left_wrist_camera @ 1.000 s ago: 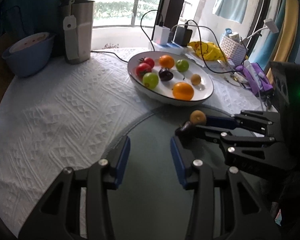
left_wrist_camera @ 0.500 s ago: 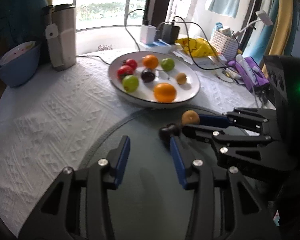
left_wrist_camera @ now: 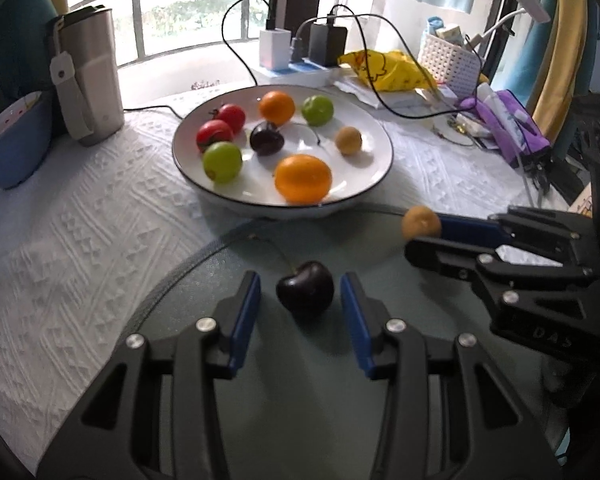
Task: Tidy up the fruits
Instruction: 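Carry the brown kiwi and dark plum over the white plate with both tools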
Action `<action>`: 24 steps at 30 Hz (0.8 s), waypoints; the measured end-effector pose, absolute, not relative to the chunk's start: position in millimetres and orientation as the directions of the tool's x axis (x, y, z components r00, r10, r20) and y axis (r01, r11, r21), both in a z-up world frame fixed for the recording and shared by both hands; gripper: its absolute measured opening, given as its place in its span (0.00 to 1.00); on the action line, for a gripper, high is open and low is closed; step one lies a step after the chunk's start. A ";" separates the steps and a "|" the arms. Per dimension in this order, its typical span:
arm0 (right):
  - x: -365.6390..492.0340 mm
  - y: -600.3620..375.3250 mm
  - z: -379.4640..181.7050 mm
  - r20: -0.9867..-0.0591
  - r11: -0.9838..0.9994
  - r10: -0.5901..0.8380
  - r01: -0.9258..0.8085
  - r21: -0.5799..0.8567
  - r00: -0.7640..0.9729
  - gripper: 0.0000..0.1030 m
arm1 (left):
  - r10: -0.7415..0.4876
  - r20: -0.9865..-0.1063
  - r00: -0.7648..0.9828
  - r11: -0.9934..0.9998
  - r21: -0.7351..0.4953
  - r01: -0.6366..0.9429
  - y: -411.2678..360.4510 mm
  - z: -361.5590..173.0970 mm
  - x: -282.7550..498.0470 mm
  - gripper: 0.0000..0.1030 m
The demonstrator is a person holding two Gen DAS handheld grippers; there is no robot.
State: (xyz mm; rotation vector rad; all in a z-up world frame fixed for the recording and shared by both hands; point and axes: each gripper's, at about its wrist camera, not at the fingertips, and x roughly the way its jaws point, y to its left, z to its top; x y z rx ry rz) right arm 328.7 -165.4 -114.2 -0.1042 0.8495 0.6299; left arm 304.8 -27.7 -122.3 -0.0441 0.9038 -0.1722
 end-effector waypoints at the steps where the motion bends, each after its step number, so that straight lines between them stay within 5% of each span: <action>1: 329.1 -166.1 -114.4 -0.728 0.814 0.479 -0.558 0.159 0.490 0.29 | -0.168 -0.777 0.607 0.985 -0.111 0.130 -28.2 -122.7 306.1 0.42; 14: 327.1 -170.8 -110.3 -0.717 0.816 0.484 -0.555 0.162 0.502 0.29 | -0.158 -0.758 0.633 0.985 -0.077 0.153 -35.3 -118.2 301.9 0.29; 24: 314.4 -173.6 -95.6 -0.698 0.823 0.475 -0.552 0.136 0.536 0.29 | -0.193 -0.728 0.658 0.980 -0.104 0.173 -34.2 -103.4 287.9 0.28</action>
